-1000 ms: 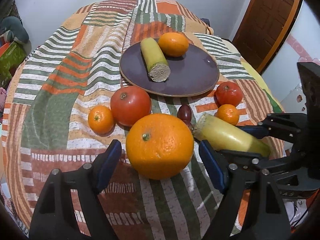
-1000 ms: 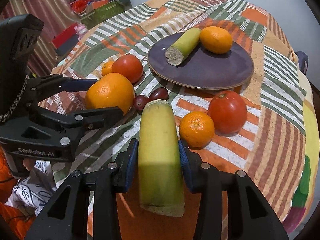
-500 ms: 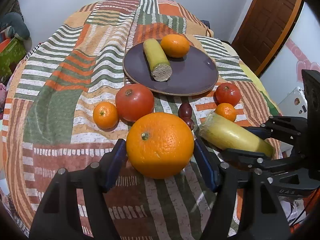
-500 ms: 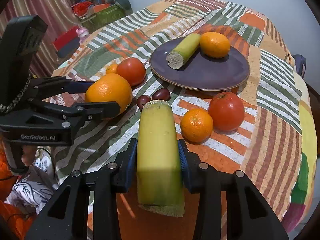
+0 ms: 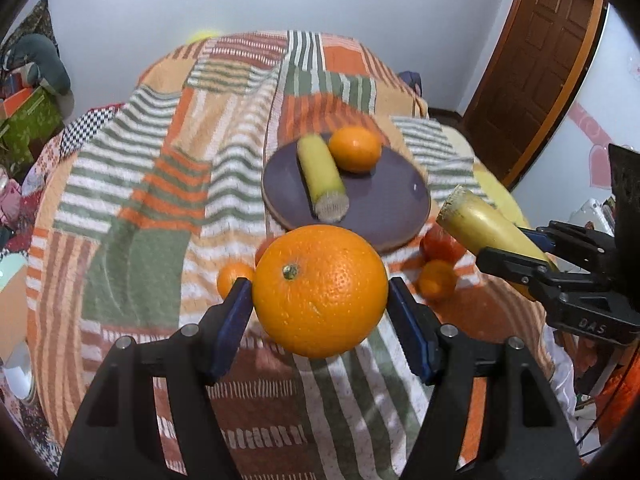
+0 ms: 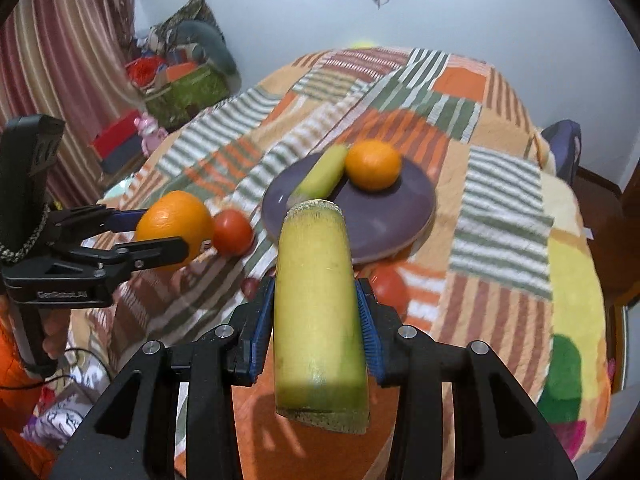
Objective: Organize fruits
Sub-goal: 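Carry the orange with the left tool while the right tool carries the cylinder onto the plate, then release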
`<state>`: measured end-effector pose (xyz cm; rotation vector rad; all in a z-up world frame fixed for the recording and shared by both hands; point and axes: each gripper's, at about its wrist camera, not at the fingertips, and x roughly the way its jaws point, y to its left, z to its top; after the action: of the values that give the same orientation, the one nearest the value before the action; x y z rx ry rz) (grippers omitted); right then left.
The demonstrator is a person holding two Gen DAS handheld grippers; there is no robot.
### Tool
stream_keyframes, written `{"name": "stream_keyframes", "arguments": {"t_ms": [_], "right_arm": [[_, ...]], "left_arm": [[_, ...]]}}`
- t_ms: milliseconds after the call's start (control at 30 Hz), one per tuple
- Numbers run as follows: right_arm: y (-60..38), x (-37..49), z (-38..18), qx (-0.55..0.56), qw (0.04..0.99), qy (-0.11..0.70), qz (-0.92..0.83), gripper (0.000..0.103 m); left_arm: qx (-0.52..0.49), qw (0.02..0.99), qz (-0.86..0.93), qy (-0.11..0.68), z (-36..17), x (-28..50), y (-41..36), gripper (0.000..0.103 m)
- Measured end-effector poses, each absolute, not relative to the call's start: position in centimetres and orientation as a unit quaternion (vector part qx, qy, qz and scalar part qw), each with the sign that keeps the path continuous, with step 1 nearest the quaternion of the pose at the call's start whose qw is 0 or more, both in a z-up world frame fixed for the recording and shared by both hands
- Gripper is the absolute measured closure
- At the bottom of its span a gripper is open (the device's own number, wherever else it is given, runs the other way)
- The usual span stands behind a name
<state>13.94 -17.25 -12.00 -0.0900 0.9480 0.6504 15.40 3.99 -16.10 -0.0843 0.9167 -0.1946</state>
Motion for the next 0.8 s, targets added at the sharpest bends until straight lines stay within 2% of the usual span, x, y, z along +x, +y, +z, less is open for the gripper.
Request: {"name": "stream_keyframes", "arguments": {"t_ms": [367,800], "right_arm": [[-17.1,17.4,-11.0,-0.036,0.854,0.424,0.299,0.067],[-14.7,22.3,-12.6,-0.042,0.844,0.431,0.317,0.067]], "left_arm": [[-0.019,0.906,-0.085,0.414,-13.6,18.9,4.0,0.035],[-0.014,0.891,-0.079,0.446,-16.3,25.5,4.6,0.035]]}}
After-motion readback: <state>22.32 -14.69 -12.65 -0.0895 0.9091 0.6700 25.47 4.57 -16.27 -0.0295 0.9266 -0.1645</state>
